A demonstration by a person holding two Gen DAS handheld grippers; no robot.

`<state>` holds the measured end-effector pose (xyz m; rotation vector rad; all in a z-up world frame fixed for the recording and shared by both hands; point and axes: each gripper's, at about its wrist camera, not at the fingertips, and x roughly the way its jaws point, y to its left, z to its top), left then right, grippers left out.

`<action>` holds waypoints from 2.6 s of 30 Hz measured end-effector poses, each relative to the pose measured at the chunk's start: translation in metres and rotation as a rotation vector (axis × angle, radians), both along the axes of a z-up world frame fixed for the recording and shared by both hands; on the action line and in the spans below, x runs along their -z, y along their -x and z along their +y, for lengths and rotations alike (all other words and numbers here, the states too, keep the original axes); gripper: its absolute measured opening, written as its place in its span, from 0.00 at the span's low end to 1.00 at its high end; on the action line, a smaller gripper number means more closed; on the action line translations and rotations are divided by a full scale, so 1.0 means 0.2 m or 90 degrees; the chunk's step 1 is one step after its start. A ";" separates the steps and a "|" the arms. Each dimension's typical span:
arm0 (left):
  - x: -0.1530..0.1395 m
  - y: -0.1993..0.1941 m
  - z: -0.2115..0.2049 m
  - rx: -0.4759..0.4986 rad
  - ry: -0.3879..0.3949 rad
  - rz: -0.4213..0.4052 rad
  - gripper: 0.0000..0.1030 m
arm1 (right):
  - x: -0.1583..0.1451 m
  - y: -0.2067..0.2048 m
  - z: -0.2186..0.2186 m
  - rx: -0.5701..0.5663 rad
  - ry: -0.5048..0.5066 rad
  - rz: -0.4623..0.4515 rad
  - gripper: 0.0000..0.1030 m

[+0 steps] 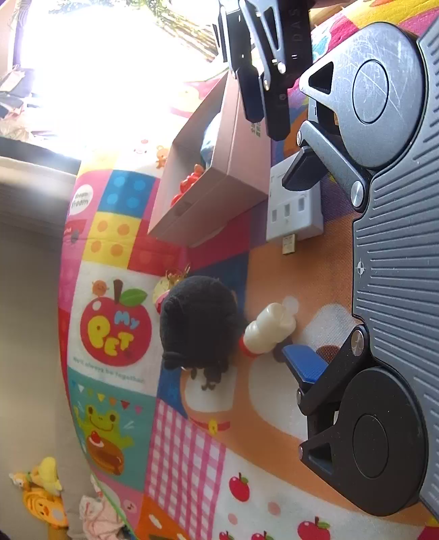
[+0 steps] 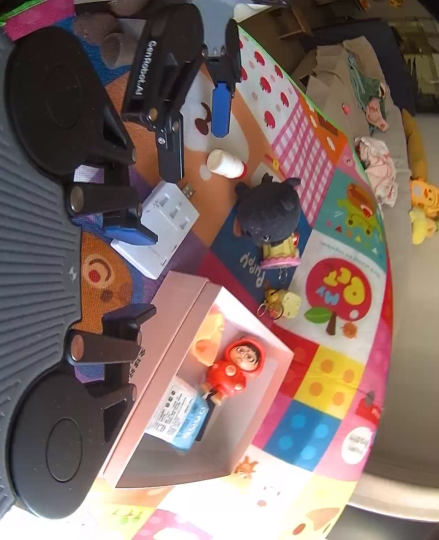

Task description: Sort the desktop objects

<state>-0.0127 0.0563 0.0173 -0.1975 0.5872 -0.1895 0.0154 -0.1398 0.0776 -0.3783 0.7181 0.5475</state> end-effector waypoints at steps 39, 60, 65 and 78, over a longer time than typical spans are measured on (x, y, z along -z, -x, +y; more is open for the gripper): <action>0.00 -0.18 0.02 -0.116 -0.074 0.051 0.88 | 0.20 0.22 -0.55 0.179 -0.124 0.011 0.86; 0.01 0.00 -0.31 0.087 -0.119 0.041 0.29 | 0.28 0.25 -0.47 0.183 -0.125 0.043 1.00; 0.03 0.08 -0.34 0.107 -0.113 0.035 0.56 | 0.28 0.25 -0.44 0.184 -0.097 0.044 1.00; 0.03 0.10 -0.24 0.069 -0.082 0.035 0.83 | 0.23 0.05 -0.39 0.251 -0.001 -0.023 1.00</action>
